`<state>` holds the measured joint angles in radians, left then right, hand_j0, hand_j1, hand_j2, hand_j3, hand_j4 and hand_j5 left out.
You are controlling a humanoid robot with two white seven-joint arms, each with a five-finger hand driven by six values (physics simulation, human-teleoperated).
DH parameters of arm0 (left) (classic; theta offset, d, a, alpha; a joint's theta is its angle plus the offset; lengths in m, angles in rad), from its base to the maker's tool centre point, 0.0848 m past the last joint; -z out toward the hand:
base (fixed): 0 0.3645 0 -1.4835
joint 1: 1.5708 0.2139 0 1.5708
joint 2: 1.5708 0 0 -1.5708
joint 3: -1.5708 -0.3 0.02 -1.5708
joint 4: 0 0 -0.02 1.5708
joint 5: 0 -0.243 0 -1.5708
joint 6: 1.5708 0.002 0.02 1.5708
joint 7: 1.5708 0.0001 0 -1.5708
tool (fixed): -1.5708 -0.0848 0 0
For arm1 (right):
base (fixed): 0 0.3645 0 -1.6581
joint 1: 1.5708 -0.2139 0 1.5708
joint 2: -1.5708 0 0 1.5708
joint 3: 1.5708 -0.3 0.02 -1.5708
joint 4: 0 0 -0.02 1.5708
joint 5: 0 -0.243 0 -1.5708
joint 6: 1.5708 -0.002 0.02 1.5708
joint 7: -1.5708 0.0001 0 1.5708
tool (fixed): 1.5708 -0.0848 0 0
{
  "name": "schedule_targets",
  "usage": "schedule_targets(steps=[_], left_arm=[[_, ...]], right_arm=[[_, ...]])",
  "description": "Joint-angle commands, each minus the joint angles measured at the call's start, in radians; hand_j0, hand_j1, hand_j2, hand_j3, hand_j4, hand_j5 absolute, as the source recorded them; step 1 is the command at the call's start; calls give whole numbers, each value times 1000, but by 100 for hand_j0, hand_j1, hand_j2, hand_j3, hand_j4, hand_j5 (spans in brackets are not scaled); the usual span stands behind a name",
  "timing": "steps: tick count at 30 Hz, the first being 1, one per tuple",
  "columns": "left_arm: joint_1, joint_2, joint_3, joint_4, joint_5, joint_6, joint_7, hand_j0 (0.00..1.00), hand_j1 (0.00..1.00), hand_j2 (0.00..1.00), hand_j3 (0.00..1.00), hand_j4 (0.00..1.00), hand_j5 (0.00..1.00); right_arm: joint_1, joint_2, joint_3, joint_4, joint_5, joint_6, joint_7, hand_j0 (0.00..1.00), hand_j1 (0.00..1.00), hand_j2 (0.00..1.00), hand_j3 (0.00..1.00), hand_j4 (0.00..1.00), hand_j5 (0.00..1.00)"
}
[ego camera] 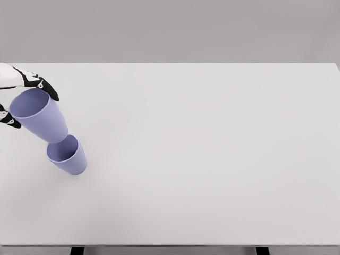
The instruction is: Place the right cup on the left cup with left arm
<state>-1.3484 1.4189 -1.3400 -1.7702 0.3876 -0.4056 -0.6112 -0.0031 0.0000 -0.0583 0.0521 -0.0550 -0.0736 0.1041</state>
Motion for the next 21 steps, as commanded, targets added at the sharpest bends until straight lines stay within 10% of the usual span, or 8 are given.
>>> schedule_targets(steps=[1, 21], left_arm=[[0, -1, 1, 0, 5, 4, 0, 71, 71, 71, 71, 71, 71], [41, -23, 2, 2, 4, 16, 0, 71, 71, 71, 71, 71, 71]], right_arm=[[0, 0, 0, 0, 0, 0, 0, 100, 100, 100, 100, 100, 100], [0, 0, 0, 0, 1, 0, 0, 100, 100, 100, 100, 100, 100]])
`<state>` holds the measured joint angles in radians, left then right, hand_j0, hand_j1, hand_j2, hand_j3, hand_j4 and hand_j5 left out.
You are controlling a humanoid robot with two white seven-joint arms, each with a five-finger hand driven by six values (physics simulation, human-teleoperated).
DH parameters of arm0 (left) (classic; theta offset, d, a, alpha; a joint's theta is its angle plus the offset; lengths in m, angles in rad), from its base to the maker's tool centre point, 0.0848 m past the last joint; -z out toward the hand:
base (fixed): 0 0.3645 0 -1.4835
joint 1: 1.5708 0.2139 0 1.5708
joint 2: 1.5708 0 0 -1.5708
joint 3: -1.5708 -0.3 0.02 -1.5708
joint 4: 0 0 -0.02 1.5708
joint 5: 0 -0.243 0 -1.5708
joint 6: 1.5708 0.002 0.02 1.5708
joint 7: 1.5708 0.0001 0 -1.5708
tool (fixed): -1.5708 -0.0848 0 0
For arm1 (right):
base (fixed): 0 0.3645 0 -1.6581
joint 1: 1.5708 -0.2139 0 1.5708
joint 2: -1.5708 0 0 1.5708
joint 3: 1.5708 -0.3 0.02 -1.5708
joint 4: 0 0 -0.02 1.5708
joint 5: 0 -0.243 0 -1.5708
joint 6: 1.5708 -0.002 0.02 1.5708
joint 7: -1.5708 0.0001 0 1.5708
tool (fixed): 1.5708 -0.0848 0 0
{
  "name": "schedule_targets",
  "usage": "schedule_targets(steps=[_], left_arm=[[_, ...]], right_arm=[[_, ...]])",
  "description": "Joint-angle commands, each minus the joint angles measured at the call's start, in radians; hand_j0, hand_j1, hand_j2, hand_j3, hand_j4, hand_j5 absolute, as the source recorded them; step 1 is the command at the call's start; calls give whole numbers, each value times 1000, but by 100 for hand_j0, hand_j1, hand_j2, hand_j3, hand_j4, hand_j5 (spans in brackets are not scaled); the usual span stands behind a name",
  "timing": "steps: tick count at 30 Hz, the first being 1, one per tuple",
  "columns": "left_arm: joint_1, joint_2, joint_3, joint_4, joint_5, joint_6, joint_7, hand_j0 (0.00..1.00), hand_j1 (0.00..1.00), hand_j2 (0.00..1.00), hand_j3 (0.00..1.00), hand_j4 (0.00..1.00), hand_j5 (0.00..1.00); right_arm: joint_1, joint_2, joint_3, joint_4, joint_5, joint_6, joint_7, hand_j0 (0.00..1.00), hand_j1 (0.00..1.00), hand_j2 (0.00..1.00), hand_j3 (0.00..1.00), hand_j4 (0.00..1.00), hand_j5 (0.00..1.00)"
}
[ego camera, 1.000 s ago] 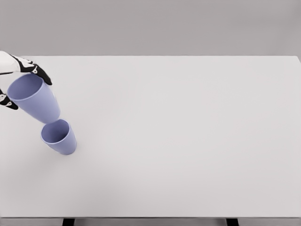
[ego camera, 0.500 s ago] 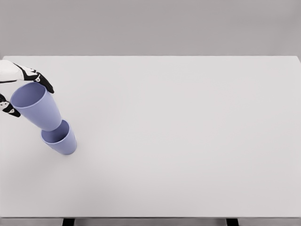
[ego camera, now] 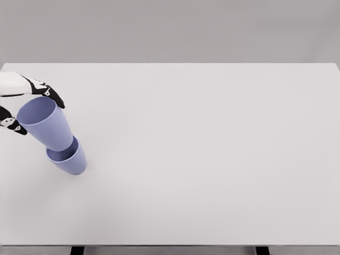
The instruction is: Place the right cup on the left cup with left arm
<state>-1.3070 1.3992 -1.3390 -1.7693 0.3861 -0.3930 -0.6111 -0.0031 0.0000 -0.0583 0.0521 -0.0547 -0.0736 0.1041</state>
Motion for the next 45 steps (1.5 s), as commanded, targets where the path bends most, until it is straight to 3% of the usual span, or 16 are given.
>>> schedule_targets(steps=[1, 16, 45], left_arm=[[0, -5, 1, 1, 5, 3, 0, 71, 71, 71, 71, 71, 71], [40, -11, 9, 7, 1, 13, 0, 71, 71, 71, 71, 71, 71], [45, -20, 4, 28, -7, 23, 0, 71, 71, 71, 71, 71, 71]], right_arm=[[0, 0, 0, 0, 1, 0, 0, 100, 100, 100, 100, 100, 100], [0, 0, 0, 0, -1, 0, 0, 100, 100, 100, 100, 100, 100], [0, 0, 0, 0, -1, 0, 0, 100, 100, 100, 100, 100, 100]])
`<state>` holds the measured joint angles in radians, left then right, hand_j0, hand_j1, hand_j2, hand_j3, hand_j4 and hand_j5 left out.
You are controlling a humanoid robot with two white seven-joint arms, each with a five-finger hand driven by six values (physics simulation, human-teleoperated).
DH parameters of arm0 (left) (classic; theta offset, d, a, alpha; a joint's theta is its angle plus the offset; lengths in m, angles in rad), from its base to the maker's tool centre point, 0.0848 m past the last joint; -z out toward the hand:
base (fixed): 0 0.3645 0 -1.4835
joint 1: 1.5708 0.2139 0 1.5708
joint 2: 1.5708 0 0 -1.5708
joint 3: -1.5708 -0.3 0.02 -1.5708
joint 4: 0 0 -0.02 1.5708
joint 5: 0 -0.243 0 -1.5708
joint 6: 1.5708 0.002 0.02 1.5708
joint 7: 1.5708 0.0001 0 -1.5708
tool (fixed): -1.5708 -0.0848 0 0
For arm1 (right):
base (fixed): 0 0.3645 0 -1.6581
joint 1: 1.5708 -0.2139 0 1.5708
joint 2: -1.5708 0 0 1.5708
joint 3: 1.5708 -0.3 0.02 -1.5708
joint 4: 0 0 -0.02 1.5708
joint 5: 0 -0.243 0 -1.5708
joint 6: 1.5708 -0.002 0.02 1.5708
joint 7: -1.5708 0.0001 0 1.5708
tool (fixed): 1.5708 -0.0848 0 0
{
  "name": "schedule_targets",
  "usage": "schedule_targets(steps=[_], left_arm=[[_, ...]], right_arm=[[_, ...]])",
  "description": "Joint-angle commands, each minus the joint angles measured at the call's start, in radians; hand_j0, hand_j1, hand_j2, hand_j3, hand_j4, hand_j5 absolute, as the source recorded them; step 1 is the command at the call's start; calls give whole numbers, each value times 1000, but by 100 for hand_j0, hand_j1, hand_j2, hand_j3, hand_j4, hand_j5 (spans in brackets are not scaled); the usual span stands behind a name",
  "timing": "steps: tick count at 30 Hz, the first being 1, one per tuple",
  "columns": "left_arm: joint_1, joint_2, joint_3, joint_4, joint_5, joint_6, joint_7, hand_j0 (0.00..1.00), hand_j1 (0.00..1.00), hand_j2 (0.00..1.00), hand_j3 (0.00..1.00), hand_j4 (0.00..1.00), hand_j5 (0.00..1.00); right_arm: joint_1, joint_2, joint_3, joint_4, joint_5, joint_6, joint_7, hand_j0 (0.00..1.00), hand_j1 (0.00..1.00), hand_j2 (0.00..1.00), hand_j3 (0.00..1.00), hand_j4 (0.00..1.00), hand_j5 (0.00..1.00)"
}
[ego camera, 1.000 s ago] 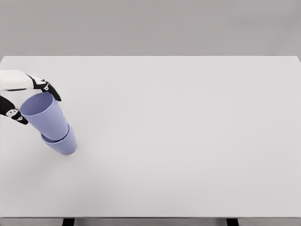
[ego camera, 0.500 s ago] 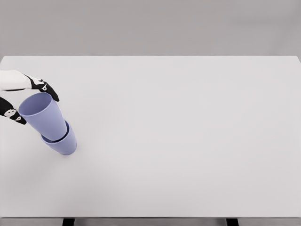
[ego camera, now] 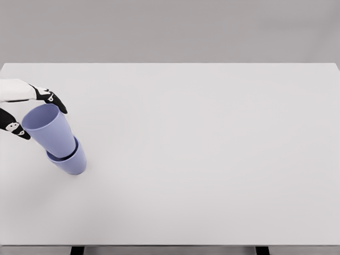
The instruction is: Place the right cup on the left cup with left arm
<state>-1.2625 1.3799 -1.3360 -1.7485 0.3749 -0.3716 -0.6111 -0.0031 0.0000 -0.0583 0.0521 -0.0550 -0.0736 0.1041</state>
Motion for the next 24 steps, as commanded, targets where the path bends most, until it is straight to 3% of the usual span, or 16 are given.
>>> schedule_targets(steps=[1, 24], left_arm=[[0, -1, 1, 7, 4, 2, 0, 71, 71, 71, 71, 71, 71], [25, -1, 8, 14, 2, 0, 0, 73, 73, 73, 73, 73, 73]], right_arm=[[0, 0, 0, 0, 0, 0, 0, 100, 100, 100, 100, 100, 100], [0, 0, 0, 0, 1, 0, 0, 100, 100, 100, 100, 100, 100]])
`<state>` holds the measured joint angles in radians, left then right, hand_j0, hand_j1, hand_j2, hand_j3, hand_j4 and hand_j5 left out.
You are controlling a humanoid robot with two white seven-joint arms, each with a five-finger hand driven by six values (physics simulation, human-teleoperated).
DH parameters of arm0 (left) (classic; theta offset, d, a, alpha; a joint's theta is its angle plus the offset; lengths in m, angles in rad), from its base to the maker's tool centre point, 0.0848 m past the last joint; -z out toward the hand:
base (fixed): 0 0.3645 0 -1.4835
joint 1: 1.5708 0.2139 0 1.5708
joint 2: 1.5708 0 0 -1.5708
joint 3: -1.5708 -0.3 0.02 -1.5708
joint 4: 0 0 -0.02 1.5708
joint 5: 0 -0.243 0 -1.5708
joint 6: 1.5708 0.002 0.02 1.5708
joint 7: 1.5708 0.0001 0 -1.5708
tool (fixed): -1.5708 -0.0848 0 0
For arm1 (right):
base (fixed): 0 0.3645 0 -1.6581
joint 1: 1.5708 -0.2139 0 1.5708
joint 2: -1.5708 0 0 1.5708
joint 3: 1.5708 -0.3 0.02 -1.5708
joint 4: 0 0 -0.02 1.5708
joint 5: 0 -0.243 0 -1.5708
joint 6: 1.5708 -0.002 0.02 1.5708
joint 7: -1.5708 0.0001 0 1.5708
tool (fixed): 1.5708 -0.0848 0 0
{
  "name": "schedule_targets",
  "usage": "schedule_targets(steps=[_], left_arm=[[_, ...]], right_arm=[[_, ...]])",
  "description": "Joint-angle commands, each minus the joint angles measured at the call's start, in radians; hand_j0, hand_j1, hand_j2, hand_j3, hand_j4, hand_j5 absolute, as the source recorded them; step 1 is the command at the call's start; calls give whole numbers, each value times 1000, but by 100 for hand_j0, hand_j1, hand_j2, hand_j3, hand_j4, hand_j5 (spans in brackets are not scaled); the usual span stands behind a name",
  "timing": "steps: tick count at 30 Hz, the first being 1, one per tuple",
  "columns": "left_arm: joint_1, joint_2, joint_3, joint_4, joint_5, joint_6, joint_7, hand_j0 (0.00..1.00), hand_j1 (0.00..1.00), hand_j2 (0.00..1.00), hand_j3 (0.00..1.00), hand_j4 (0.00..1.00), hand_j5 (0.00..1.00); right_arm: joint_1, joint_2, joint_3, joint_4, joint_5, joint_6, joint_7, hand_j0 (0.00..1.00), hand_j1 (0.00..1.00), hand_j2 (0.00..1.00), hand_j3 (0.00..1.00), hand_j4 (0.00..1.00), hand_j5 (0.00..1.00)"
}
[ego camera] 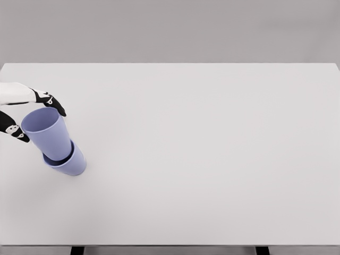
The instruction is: Place the right cup on the left cup with left arm
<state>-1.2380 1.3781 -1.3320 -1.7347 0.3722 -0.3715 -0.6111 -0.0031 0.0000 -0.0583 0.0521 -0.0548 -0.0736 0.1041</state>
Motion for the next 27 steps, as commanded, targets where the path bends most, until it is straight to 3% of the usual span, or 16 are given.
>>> schedule_targets(steps=[1, 27], left_arm=[[0, 1, 4, 0, 5, 2, 0, 73, 73, 73, 73, 73, 73], [0, -11, 7, -2, 5, 0, 0, 75, 75, 75, 75, 75, 75]], right_arm=[[0, 0, 0, 0, 0, 0, 0, 100, 100, 100, 100, 100, 100], [0, 0, 0, 0, 1, 0, 0, 100, 100, 100, 100, 100, 100]])
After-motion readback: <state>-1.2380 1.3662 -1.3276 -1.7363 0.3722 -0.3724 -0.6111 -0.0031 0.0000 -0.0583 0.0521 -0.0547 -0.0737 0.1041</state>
